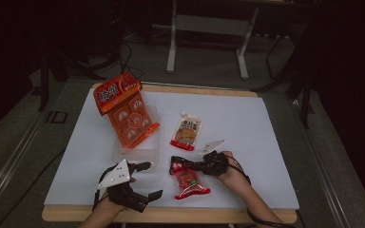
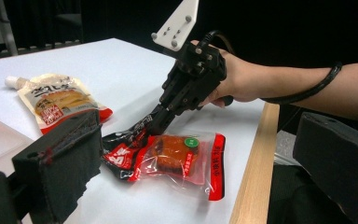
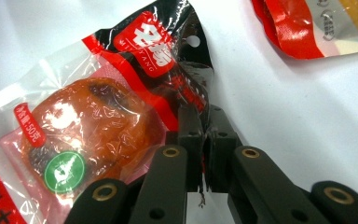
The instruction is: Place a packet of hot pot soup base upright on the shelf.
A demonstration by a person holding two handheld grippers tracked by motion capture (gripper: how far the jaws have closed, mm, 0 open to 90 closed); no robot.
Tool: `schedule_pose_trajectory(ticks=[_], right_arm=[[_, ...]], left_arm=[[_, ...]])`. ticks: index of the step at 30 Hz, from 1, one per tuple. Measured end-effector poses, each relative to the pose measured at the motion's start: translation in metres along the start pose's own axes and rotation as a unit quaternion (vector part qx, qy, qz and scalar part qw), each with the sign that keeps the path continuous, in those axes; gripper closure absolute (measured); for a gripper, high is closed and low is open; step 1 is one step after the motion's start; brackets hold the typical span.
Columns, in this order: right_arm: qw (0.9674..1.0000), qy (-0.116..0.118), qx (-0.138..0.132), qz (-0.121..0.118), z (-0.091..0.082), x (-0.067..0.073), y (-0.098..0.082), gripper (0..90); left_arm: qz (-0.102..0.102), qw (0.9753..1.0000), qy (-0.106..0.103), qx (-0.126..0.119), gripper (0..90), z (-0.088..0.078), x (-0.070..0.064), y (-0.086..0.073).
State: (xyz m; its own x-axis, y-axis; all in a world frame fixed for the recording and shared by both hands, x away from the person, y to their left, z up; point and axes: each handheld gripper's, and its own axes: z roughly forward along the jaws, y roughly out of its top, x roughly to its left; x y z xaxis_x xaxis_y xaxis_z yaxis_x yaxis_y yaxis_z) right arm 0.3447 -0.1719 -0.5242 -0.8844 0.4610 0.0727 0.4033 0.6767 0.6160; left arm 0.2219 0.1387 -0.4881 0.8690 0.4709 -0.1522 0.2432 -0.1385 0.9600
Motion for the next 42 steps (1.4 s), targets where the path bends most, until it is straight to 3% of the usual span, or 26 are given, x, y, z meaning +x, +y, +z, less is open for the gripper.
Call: schedule_pose_trajectory(ticks=[9,22,28,31,42], right_arm=[[0.9996,-0.022,-0.017,-0.003,-0.007,0.007,0.001,88.6],[0.9972,-0.030,-0.068,-0.001,-0.042,0.009,0.003,89.6],[0.9950,-0.035,-0.093,-0.004,-0.061,0.015,0.004,89.9],[0.9932,-0.039,-0.109,-0.008,-0.072,0.019,0.005,90.0],[0.9883,-0.043,-0.144,-0.025,-0.097,0.029,0.007,90.0]], left_arm=[[-0.001,1.0000,0.006,-0.002,2.1,-0.002,0.001,0.002],[-0.003,0.9999,0.016,0.000,2.1,-0.001,0.002,0.005],[-0.001,0.9998,0.018,0.001,2.1,-0.001,0.002,0.008],[-0.017,0.9998,0.011,-0.009,2.1,-0.001,0.002,0.011],[-0.001,0.9998,0.020,-0.005,2.4,0.006,0.001,0.026]])
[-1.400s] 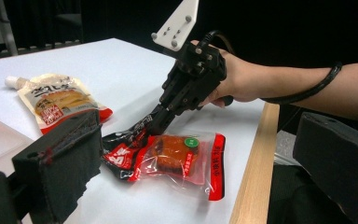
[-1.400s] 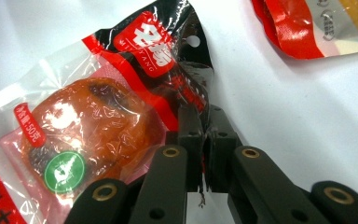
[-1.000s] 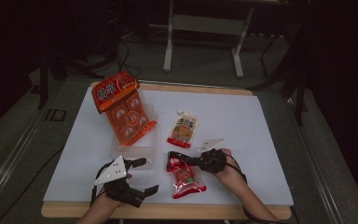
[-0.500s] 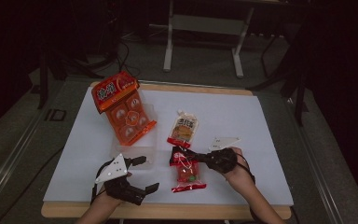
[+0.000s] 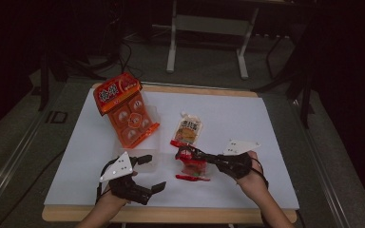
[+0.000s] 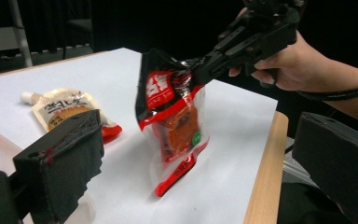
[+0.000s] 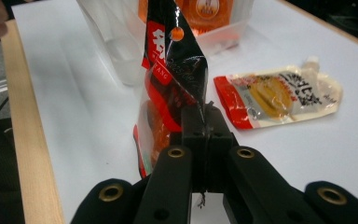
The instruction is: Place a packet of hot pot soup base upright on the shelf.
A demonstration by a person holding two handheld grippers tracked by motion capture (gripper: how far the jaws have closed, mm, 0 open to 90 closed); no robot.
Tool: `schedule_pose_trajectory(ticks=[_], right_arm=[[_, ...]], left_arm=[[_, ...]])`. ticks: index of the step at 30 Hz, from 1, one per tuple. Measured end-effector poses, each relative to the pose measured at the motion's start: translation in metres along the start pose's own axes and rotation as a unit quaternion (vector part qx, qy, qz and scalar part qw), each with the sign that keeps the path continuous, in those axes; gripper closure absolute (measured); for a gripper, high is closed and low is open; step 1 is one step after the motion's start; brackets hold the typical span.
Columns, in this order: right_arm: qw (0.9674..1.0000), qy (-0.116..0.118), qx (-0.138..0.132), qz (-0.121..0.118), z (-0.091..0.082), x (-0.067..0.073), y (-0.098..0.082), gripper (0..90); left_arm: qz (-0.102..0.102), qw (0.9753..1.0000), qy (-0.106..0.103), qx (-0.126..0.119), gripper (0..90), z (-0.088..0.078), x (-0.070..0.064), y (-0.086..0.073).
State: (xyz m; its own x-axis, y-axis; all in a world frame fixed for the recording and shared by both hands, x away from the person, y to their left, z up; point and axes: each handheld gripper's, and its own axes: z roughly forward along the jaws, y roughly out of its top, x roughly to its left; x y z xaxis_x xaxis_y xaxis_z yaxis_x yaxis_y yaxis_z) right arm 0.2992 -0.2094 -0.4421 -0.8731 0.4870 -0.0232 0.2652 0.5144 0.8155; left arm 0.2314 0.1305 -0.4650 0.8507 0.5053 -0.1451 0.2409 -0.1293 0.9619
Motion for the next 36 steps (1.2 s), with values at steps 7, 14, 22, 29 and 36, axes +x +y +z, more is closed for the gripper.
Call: schedule_pose_trajectory(ticks=[7,14,22,29,36], right_arm=[[0.9998,0.000,-0.019,-0.002,-0.013,0.003,0.004,90.0],[0.9994,0.009,-0.031,-0.012,-0.024,0.013,0.009,90.0],[0.9988,0.021,-0.038,-0.021,-0.024,0.023,0.014,90.0],[0.9982,0.034,-0.038,-0.033,-0.020,0.032,0.019,90.0],[0.9979,0.039,-0.037,-0.037,-0.019,0.034,0.020,90.0]], left_arm=[[0.002,0.9999,0.009,-0.003,3.5,0.009,0.006,0.014],[0.006,1.0000,0.002,-0.003,5.8,0.017,0.011,0.024],[0.031,0.9995,-0.006,0.002,16.3,0.023,0.011,0.032],[0.036,0.9991,-0.014,0.019,37.9,0.032,0.010,0.036],[0.032,0.9979,-0.049,0.027,65.6,0.034,0.014,0.037]])
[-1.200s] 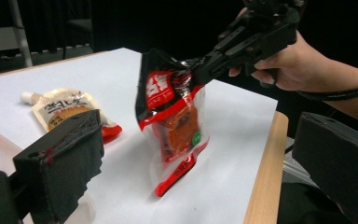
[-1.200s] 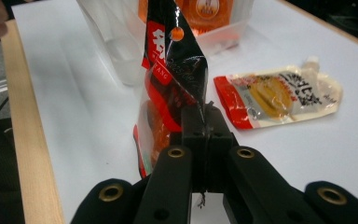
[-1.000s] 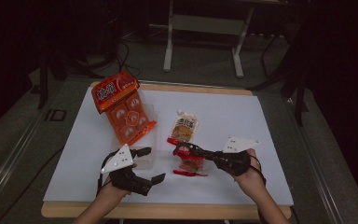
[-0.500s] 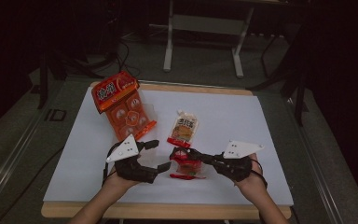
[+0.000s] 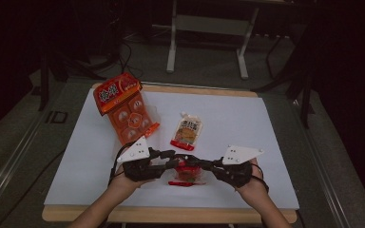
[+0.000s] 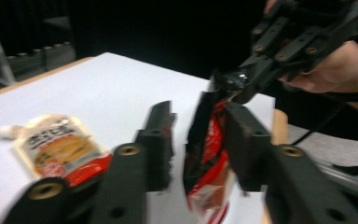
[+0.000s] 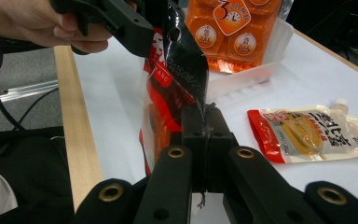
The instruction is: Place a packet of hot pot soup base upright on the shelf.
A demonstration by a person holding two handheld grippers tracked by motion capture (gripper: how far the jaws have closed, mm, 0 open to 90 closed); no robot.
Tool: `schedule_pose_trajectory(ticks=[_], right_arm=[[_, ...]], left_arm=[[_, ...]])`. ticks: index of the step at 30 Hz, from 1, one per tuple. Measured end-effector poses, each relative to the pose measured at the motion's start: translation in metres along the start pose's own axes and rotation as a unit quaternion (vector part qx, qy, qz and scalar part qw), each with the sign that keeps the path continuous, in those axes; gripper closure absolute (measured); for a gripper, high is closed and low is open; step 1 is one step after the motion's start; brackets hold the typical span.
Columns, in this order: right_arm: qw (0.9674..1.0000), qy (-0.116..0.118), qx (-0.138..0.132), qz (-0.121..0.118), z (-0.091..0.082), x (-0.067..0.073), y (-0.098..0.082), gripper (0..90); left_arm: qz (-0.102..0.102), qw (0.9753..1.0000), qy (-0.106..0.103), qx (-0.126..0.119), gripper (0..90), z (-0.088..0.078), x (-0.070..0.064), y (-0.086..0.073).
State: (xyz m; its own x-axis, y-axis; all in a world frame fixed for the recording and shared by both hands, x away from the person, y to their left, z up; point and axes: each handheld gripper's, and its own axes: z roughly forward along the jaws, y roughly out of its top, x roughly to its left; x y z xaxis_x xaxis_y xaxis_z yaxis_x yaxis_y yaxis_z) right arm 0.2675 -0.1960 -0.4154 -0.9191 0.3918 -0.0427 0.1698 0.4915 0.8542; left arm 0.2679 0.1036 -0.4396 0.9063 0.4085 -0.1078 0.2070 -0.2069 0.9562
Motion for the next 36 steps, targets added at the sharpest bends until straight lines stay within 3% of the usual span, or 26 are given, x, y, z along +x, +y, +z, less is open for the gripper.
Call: schedule_pose_trajectory(ticks=[7,12,19,25,27,30,34,36], right_arm=[[1.0000,0.003,0.000,0.000,0.001,0.000,0.000,90.0],[1.0000,0.004,-0.001,0.003,0.002,-0.001,-0.001,89.7],[0.9999,0.006,-0.012,0.006,-0.001,-0.001,0.000,86.3],[0.9998,0.001,-0.019,0.011,-0.003,-0.002,0.000,77.1],[0.9994,-0.008,-0.028,0.022,-0.005,-0.005,-0.001,66.4],[0.9990,-0.013,-0.033,0.027,-0.008,-0.007,-0.003,63.0],[0.9981,-0.020,-0.045,0.037,-0.015,-0.010,-0.007,49.9],[0.9981,-0.020,-0.045,0.037,-0.015,-0.010,-0.007,49.9]], left_arm=[[0.017,0.9998,-0.005,0.012,85.4,0.001,-0.001,0.002],[0.028,0.9994,-0.001,0.018,87.4,0.000,-0.003,0.005],[0.039,0.9992,-0.006,0.004,88.2,-0.003,-0.003,0.008],[0.041,0.9991,-0.008,-0.006,88.3,-0.006,-0.002,0.012],[0.039,0.9991,0.004,-0.014,88.3,-0.011,0.001,0.014],[0.036,0.9991,0.008,-0.021,88.3,-0.015,0.004,0.016],[0.045,0.9980,0.019,-0.041,88.2,-0.023,0.009,0.018],[0.042,0.9979,0.020,-0.045,88.2,-0.025,0.010,0.019]])
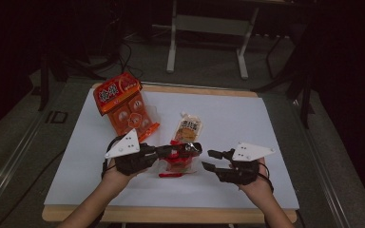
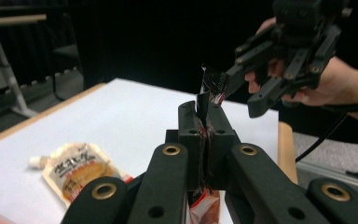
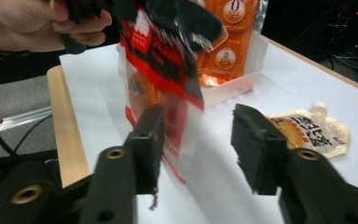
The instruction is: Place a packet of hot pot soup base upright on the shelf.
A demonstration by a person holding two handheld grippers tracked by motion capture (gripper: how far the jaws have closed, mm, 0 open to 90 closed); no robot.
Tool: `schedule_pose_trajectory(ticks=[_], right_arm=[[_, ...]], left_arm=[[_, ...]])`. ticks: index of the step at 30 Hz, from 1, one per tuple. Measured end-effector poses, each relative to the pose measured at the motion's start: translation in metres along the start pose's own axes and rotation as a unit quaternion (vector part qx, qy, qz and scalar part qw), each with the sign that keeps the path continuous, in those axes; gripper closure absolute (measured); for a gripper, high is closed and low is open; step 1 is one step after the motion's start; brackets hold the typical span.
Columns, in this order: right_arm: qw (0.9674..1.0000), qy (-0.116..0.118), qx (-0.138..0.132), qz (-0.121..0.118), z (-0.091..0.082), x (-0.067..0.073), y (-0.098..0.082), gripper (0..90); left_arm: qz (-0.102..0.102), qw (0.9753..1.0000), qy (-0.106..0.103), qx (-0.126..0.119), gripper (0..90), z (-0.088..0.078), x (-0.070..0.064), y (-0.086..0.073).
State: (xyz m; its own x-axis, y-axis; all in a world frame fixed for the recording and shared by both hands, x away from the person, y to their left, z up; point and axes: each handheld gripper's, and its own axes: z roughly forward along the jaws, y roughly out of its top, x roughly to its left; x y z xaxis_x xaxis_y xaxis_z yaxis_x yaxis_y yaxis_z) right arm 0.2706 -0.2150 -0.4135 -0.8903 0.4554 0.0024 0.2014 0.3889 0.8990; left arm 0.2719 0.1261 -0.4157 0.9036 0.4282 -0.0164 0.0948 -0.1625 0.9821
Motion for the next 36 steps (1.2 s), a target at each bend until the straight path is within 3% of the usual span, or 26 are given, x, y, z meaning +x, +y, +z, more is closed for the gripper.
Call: schedule_pose_trajectory(ticks=[1,2,5,6,8,23,31,36], right_arm=[[1.0000,0.000,-0.005,0.006,-0.003,-0.002,-0.002,39.1],[1.0000,0.000,-0.005,0.006,-0.003,-0.002,-0.002,39.1],[0.9997,0.007,-0.011,0.019,-0.004,-0.005,-0.004,22.9],[0.9997,0.007,-0.011,0.019,-0.004,-0.005,-0.004,22.9],[0.9990,0.014,-0.026,0.032,-0.008,-0.008,-0.006,13.3],[0.9985,0.018,-0.038,0.034,-0.009,-0.014,-0.015,11.3],[0.9987,0.020,-0.035,0.031,-0.011,-0.015,-0.017,13.1],[0.9982,0.021,-0.039,0.040,-0.013,-0.017,-0.018,13.3]], left_arm=[[-0.002,1.0000,0.002,-0.006,88.2,-0.003,0.003,0.002],[0.003,1.0000,0.003,-0.008,88.2,-0.005,0.005,0.003],[0.008,0.9998,0.009,-0.017,88.1,-0.011,0.011,0.007],[0.008,0.9998,0.009,-0.017,88.1,-0.011,0.011,0.007],[0.006,0.9996,0.014,-0.025,88.0,-0.017,0.016,0.008],[0.027,0.9966,0.063,-0.047,87.9,-0.052,0.049,0.008],[0.032,0.9966,0.070,-0.032,87.8,-0.061,0.064,-0.001],[0.023,0.9969,0.068,-0.032,87.7,-0.066,0.072,-0.009]])
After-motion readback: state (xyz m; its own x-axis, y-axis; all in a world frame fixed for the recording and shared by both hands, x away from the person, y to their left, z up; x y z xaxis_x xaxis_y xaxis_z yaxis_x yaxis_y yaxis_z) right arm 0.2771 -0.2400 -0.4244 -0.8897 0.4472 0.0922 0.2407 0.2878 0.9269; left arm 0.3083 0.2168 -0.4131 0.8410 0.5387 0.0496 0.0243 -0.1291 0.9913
